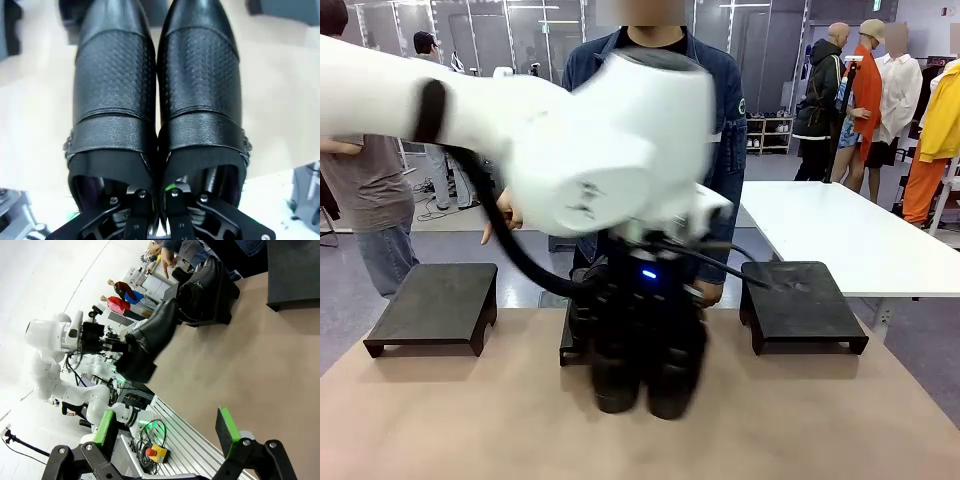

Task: Place the shoes on the stand as instructed by the person.
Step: Pick up another pair of Shoes and place it on the Shoes Stand indicated by the person.

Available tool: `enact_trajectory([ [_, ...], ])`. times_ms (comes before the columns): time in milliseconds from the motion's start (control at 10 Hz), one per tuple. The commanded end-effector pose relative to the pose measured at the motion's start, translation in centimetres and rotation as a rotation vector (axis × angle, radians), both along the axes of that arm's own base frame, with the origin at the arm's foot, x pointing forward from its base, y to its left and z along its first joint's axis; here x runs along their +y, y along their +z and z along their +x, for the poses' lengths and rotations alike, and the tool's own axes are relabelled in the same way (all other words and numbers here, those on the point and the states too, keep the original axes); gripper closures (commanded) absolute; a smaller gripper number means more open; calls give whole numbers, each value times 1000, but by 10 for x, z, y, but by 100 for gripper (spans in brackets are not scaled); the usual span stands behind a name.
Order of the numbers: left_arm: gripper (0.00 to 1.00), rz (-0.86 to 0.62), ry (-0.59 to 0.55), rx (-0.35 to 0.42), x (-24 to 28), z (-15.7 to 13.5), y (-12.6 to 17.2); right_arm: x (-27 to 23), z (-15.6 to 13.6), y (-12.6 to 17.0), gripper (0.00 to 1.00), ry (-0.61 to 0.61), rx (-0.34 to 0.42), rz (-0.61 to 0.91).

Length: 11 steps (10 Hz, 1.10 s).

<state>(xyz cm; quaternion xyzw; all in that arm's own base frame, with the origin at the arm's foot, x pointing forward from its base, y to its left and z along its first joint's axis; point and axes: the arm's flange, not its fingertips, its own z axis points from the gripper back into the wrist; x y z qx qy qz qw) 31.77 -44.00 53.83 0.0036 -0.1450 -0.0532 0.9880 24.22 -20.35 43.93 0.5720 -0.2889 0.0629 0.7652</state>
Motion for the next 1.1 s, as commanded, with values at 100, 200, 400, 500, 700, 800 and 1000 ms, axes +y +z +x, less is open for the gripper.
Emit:
enact_trajectory([
  [100,100,-37,-2,-65,147,-6,37,-2,-1,1,0,8,-21,-3],
  [200,100,-72,6,-73,185,-6,46,-2,-1,1,0,8,-21,-3],
  [400,100,-73,-17,-125,262,-5,66,-2,-1,1,0,8,-21,-3],
  [500,100,-54,-16,-165,298,1,75,-2,-1,1,0,8,-21,-3],
  [700,100,-93,9,-165,360,31,80,-2,-1,1,0,8,-21,-3],
  [800,100,-60,9,-162,386,54,75,-2,-1,1,0,8,-21,-3],
  [1000,100,-63,67,-167,413,98,61,-2,-1,1,0,8,-21,-3],
])
